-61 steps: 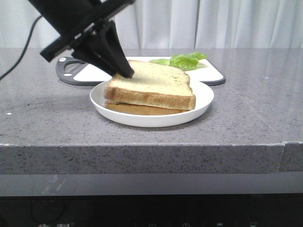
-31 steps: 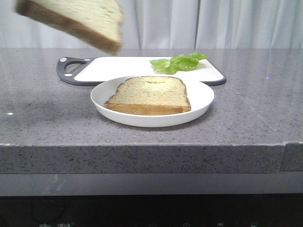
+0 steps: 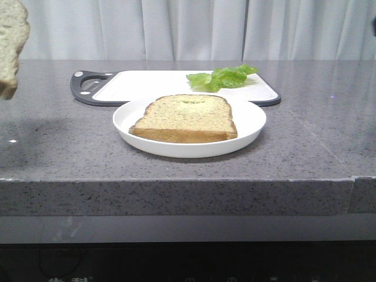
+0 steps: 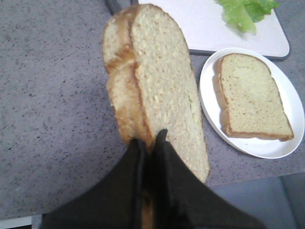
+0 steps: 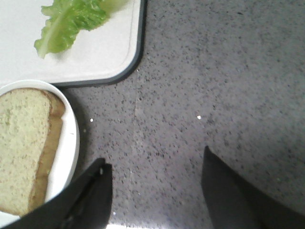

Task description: Left arm grabs bread, right arm adds lettuce

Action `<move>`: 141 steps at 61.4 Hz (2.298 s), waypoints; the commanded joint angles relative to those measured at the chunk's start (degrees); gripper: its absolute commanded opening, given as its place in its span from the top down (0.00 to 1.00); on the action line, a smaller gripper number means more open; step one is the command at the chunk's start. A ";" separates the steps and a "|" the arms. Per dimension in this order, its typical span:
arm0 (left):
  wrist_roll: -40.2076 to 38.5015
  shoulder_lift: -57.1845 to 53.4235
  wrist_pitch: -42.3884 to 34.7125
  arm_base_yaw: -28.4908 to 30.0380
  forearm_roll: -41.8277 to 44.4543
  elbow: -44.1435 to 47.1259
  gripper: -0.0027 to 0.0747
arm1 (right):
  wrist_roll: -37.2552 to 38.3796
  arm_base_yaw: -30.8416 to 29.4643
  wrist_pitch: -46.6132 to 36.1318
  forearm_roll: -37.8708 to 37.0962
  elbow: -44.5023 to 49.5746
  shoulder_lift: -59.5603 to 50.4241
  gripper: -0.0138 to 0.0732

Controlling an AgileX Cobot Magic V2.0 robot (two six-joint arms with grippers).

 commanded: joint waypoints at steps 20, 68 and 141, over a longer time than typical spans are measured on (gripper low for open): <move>0.10 -1.22 -2.14 0.15 -0.95 -0.67 0.99 | -15.19 -0.40 -2.06 24.05 -20.99 21.34 0.23; 0.10 -1.22 -2.14 0.15 -0.95 -0.67 0.99 | -18.02 -0.40 4.37 38.13 -46.68 50.10 0.23; 0.10 -1.11 -2.14 0.15 -0.95 -0.67 0.99 | -22.98 0.31 10.91 45.37 -52.68 47.13 0.98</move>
